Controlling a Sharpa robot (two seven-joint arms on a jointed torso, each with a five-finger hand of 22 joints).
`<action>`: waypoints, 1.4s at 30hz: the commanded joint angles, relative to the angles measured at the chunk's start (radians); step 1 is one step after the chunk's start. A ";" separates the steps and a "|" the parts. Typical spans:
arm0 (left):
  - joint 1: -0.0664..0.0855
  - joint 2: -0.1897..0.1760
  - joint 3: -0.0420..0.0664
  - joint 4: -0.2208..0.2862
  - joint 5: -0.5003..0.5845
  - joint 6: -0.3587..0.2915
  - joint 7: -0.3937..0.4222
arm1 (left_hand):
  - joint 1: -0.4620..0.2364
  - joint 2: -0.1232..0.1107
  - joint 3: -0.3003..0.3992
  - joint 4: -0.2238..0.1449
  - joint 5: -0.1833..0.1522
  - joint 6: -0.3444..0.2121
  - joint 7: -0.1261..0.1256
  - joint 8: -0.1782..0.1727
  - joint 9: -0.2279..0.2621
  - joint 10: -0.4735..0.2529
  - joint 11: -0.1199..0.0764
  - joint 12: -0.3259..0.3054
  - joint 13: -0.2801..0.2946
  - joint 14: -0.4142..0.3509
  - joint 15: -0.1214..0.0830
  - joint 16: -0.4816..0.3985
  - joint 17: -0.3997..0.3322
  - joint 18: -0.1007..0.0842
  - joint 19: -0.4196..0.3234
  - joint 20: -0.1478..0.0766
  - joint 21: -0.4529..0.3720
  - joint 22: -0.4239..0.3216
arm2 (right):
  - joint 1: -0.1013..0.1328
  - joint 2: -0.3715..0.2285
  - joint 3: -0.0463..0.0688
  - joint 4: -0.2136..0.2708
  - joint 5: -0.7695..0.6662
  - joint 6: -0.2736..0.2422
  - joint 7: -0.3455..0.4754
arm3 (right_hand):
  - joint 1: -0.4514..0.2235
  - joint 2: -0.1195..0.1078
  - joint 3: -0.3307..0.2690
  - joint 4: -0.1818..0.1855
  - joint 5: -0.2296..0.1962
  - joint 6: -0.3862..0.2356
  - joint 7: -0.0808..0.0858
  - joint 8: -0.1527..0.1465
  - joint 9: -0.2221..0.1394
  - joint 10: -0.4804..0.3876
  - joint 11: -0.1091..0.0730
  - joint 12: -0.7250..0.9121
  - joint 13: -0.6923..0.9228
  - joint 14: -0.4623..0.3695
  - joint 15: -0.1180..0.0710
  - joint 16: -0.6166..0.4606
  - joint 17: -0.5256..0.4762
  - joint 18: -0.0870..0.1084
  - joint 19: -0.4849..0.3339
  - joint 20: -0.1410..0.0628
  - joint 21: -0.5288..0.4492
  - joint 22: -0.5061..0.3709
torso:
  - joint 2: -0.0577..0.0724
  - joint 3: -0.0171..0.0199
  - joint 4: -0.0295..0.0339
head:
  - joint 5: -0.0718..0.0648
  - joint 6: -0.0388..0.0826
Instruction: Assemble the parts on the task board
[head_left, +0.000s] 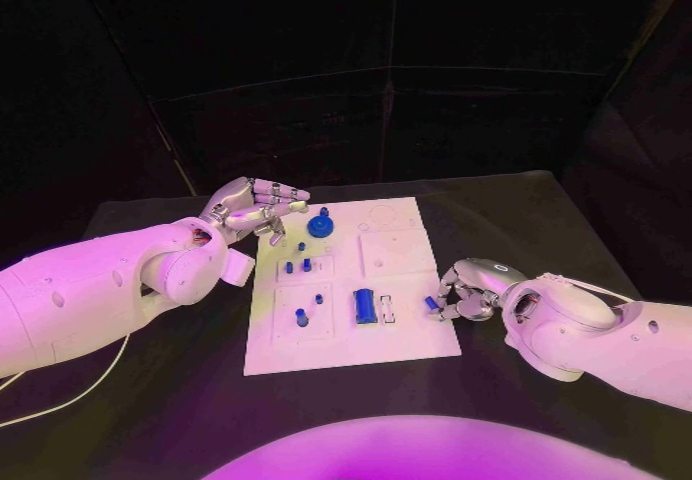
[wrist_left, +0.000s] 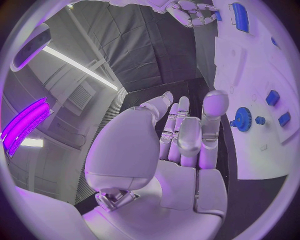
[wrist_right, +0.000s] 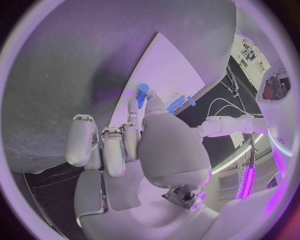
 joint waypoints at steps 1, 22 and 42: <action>0.001 -0.001 0.001 0.002 0.004 0.005 0.004 | 0.003 0.008 -0.007 -0.002 0.005 -0.009 0.001 -0.002 -0.001 -0.002 0.003 -0.007 0.001 -0.004 0.003 -0.003 -0.001 0.014 -0.005 0.000 -0.007 -0.001 | -0.012 0.004 -0.008 -0.008 -0.035 0.065 -0.020 | 0.025 0.009 0.004 -0.014 -0.011 -0.002 0.002 -0.006 0.001 0.000 -0.005 -0.006 0.089 0.092 -0.007 -0.005 0.203 -0.003 -0.003 -0.006 -0.007 -0.002 | 0.000 0.0005 0.0009 | 0.001 -0.003; 0.001 -0.003 0.001 0.003 0.004 0.006 0.002 | 0.003 0.008 -0.007 -0.002 0.005 -0.009 0.001 -0.002 -0.001 -0.002 0.003 -0.007 0.001 -0.004 0.003 -0.003 -0.001 0.014 -0.005 0.000 -0.007 -0.001 | -0.016 0.026 -0.008 -0.004 -0.148 0.092 -0.073 | 0.145 0.029 0.148 -0.120 0.059 0.010 0.006 -0.052 0.006 -0.015 -0.006 -0.025 0.081 0.092 -0.008 -0.006 0.202 -0.003 -0.003 -0.008 -0.011 -0.003 | -0.001 0.0007 0.0013 | 0.001 -0.001; 0.001 -0.004 0.001 0.005 0.004 0.005 0.002 | 0.004 0.009 -0.009 -0.001 0.005 -0.008 0.001 -0.001 0.000 -0.002 0.003 -0.006 0.002 -0.004 0.003 -0.003 -0.002 0.014 -0.005 0.001 -0.008 -0.001 | -0.014 0.007 -0.007 0.079 0.076 -0.188 0.016 | 0.010 -0.058 0.338 -0.054 0.177 0.040 -0.008 -0.078 0.025 0.020 -0.016 0.017 0.116 0.099 -0.017 0.010 0.231 -0.012 0.024 -0.016 0.018 0.041 | 0.001 -0.0002 0.0041 | 0.002 0.000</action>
